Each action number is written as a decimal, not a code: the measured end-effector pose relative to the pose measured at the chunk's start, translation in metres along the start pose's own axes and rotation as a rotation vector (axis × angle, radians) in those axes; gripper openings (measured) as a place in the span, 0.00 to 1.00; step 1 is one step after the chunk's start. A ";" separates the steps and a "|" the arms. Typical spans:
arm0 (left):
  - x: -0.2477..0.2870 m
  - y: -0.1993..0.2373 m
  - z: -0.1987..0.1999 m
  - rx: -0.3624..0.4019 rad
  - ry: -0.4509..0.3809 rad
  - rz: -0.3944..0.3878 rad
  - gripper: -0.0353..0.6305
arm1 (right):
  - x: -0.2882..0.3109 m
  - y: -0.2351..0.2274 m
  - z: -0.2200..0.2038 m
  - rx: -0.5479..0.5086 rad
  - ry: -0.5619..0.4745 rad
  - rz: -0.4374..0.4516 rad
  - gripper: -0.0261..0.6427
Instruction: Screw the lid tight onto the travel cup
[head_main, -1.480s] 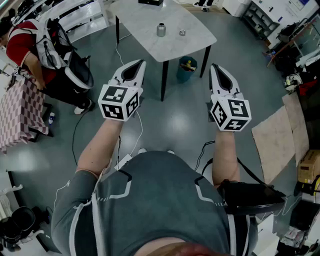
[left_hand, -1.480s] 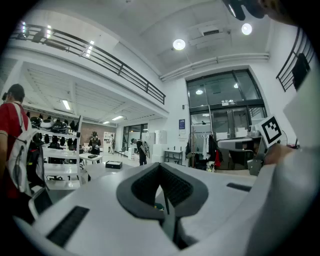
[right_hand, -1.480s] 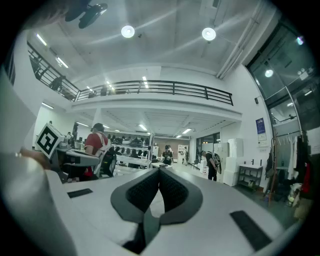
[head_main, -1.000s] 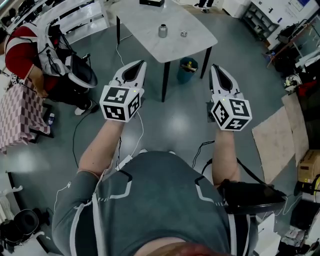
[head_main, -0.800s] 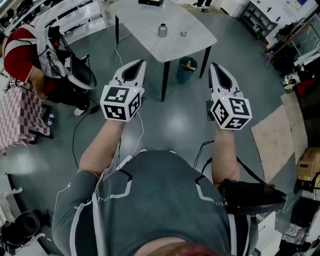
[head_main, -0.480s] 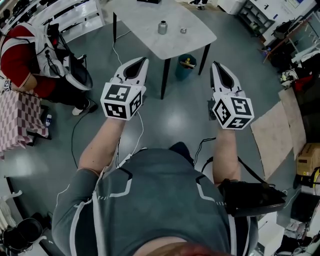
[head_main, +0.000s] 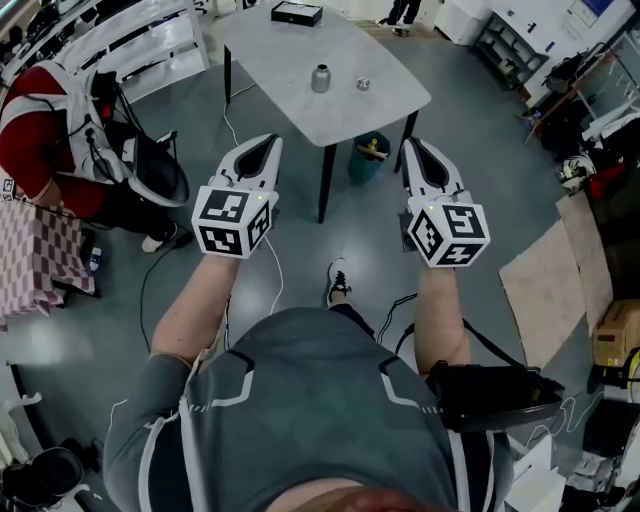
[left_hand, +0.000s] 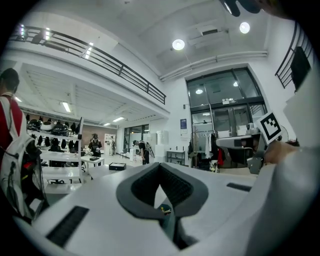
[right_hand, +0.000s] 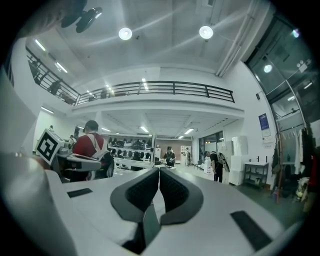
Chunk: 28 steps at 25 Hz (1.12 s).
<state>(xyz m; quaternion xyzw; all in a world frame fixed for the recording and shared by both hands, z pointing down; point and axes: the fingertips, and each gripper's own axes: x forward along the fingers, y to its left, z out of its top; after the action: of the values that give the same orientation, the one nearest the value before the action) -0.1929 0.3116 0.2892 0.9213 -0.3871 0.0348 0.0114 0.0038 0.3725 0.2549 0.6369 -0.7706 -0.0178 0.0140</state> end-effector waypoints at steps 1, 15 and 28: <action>0.009 0.002 0.002 0.005 0.000 0.009 0.07 | 0.008 -0.007 0.001 0.000 -0.003 0.007 0.08; 0.173 0.015 0.035 0.016 0.002 0.062 0.07 | 0.125 -0.143 0.012 0.004 -0.027 0.078 0.08; 0.299 0.004 0.025 0.019 0.064 0.085 0.07 | 0.194 -0.257 -0.015 0.042 -0.009 0.120 0.08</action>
<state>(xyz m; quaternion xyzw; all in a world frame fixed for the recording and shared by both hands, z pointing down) 0.0146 0.0942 0.2862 0.9024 -0.4251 0.0683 0.0137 0.2201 0.1335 0.2578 0.5897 -0.8076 -0.0038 -0.0019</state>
